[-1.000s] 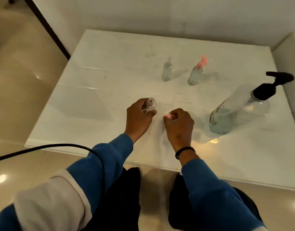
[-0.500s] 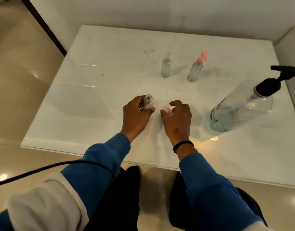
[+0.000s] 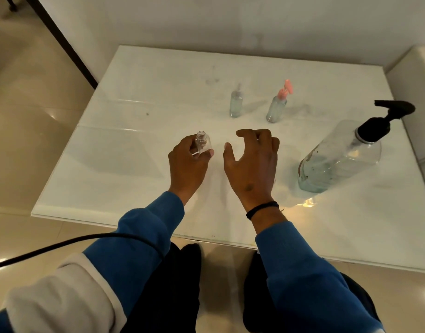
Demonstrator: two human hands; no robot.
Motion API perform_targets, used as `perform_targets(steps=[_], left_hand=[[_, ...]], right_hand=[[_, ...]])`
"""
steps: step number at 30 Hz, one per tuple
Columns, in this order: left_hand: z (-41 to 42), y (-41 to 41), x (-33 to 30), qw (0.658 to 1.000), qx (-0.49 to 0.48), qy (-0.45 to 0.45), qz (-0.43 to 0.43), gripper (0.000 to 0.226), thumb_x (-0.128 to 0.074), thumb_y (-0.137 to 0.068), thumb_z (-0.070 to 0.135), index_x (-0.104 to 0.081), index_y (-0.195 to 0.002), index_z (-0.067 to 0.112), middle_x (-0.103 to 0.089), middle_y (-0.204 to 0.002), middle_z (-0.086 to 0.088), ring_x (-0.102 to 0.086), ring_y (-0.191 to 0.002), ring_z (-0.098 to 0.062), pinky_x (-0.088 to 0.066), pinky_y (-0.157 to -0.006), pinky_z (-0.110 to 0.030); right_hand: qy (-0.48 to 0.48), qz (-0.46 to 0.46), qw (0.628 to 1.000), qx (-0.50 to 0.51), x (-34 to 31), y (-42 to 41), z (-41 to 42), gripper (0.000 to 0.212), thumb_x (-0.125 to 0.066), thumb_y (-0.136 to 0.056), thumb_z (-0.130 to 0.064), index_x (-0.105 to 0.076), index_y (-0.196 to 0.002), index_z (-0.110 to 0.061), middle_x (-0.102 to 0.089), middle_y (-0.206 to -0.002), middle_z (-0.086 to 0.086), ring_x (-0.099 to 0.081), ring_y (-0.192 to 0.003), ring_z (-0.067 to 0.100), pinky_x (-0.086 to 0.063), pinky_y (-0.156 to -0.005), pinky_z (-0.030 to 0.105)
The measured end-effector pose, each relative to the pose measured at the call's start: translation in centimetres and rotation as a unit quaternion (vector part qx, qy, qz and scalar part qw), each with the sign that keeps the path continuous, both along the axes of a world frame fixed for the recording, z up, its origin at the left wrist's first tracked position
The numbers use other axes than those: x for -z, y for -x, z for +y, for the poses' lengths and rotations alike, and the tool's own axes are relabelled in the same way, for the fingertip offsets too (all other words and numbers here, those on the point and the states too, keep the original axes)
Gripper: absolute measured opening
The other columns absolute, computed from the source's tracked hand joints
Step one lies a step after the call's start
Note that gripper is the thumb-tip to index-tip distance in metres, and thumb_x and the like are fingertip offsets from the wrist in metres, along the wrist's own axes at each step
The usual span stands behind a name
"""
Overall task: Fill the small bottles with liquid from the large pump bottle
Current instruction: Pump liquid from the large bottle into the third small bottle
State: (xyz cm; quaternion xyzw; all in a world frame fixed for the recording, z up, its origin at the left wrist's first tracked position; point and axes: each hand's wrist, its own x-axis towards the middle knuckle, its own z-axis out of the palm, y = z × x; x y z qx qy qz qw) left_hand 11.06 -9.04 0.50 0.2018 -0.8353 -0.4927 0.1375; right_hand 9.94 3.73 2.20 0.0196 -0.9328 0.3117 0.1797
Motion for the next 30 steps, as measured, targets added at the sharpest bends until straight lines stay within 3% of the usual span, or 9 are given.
perform_targets(steps=[5,9,16,20,22,25,27,30], left_hand=[[0.9,-0.5,-2.6,0.999,-0.007,-0.019,0.038,0.035,-0.079,-0.086,0.009,-0.068,-0.119,0.004,-0.072,-0.112,-0.005,-0.066,-0.097,-0.015,-0.043,-0.070,0.001],[2.9,-0.9,-5.2,0.997,0.014,-0.024,0.068,0.032,-0.078,-0.087,0.009,-0.069,-0.117,0.004,-0.073,-0.109,-0.005,-0.067,-0.097,-0.016,-0.044,-0.070,-0.001],[7.9,-1.6,-10.8,0.987,0.072,-0.052,0.132,0.036,-0.079,-0.086,0.013,-0.069,-0.121,0.011,-0.073,-0.110,0.003,-0.068,-0.100,-0.003,-0.047,-0.077,-0.002],[10.3,-2.2,-12.7,0.980,0.109,-0.064,0.155,0.040,-0.078,-0.087,0.014,-0.067,-0.126,0.017,-0.070,-0.117,0.007,-0.062,-0.105,0.010,-0.046,-0.080,-0.001],[11.3,-2.5,-12.9,0.976,0.124,-0.065,0.164,0.041,-0.078,-0.087,0.016,-0.064,-0.123,0.031,-0.067,-0.120,0.010,-0.060,-0.106,0.013,-0.046,-0.079,0.000],[12.6,-2.4,-12.6,0.975,0.127,-0.052,0.175,0.047,-0.077,-0.086,0.016,-0.056,-0.121,0.040,-0.063,-0.125,0.010,-0.061,-0.106,0.004,-0.044,-0.078,0.002],[13.5,-2.0,-12.0,0.974,0.134,-0.057,0.176,0.048,-0.077,-0.085,0.018,-0.059,-0.127,0.032,-0.064,-0.126,0.009,-0.061,-0.107,0.001,-0.043,-0.077,0.002],[14.3,-1.0,-11.3,0.967,0.160,-0.062,0.189,0.052,-0.075,-0.082,0.028,-0.063,-0.132,0.019,-0.067,-0.117,0.012,-0.064,-0.104,0.003,-0.046,-0.078,-0.001]], right_hand=[[0.062,0.048,0.997,-0.020,-2.9,-0.4,0.7,0.029,-0.069,-0.087,-0.031,-0.068,-0.112,-0.017,-0.060,-0.107,0.003,-0.051,-0.102,0.023,-0.051,-0.083,0.037],[0.100,0.138,0.985,-0.023,-6.7,-1.4,2.3,0.023,-0.069,-0.088,-0.025,-0.069,-0.108,-0.014,-0.062,-0.103,0.003,-0.052,-0.099,0.021,-0.050,-0.083,0.034],[0.161,0.241,0.956,0.040,-11.9,-3.3,7.4,0.016,-0.071,-0.089,-0.020,-0.071,-0.102,-0.011,-0.067,-0.099,0.001,-0.056,-0.097,0.018,-0.040,-0.091,0.015],[0.200,0.271,0.938,0.081,-12.9,-3.4,10.1,0.015,-0.072,-0.089,-0.021,-0.070,-0.102,-0.012,-0.066,-0.099,-0.001,-0.054,-0.096,0.014,-0.051,-0.080,0.027],[0.220,0.276,0.930,0.101,-13.3,-3.0,11.2,0.016,-0.071,-0.090,-0.022,-0.070,-0.103,-0.012,-0.065,-0.100,-0.001,-0.055,-0.096,0.017,-0.054,-0.074,0.031],[0.227,0.288,0.923,0.118,-13.4,-2.5,12.2,0.018,-0.073,-0.088,-0.019,-0.069,-0.104,-0.011,-0.065,-0.103,0.003,-0.055,-0.099,0.016,-0.046,-0.081,0.010],[0.221,0.292,0.923,0.117,-13.4,-2.1,12.6,0.021,-0.075,-0.087,-0.017,-0.069,-0.106,-0.010,-0.065,-0.108,0.006,-0.054,-0.102,0.013,-0.038,-0.083,0.001],[0.210,0.292,0.927,0.108,-13.1,-1.3,13.1,0.022,-0.074,-0.088,-0.016,-0.069,-0.107,-0.006,-0.066,-0.111,0.010,-0.053,-0.103,0.006,-0.036,-0.084,-0.002]])
